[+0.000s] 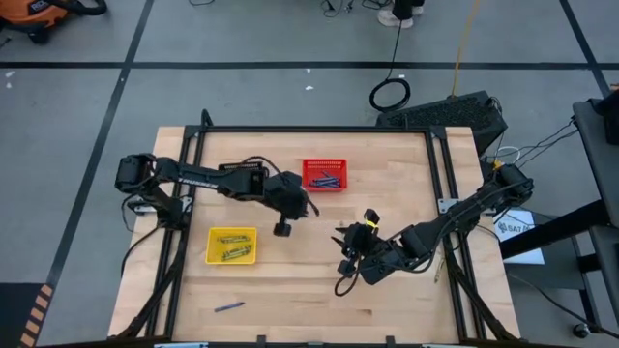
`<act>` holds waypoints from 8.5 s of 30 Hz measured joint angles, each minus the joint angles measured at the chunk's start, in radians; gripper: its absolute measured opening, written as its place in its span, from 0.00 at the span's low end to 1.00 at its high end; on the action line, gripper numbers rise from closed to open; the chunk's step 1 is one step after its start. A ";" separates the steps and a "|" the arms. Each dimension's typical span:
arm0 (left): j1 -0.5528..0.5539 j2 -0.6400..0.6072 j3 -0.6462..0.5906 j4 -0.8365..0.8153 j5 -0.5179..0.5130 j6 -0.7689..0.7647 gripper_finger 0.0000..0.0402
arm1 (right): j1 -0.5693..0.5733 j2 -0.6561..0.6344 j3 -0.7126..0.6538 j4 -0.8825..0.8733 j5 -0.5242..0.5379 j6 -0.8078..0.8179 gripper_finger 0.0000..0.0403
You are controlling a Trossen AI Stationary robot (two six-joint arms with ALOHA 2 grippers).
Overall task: Sort crayons
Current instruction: Put the brown crayon into the black bin, then put the light green crayon into the yellow bin
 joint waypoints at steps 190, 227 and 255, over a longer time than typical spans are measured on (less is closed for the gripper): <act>-0.131 -0.271 -0.116 -0.410 -0.129 -0.243 0.21 | 0.091 0.262 -0.189 -0.455 -0.733 1.021 0.09; -0.147 -0.195 -0.118 0.066 -0.080 -0.245 0.21 | 0.129 -0.112 -0.198 -0.056 0.002 0.446 0.00; -0.150 -0.102 -0.117 0.603 -0.025 -0.321 0.21 | 0.020 -0.125 -0.197 0.483 -0.038 -0.244 0.00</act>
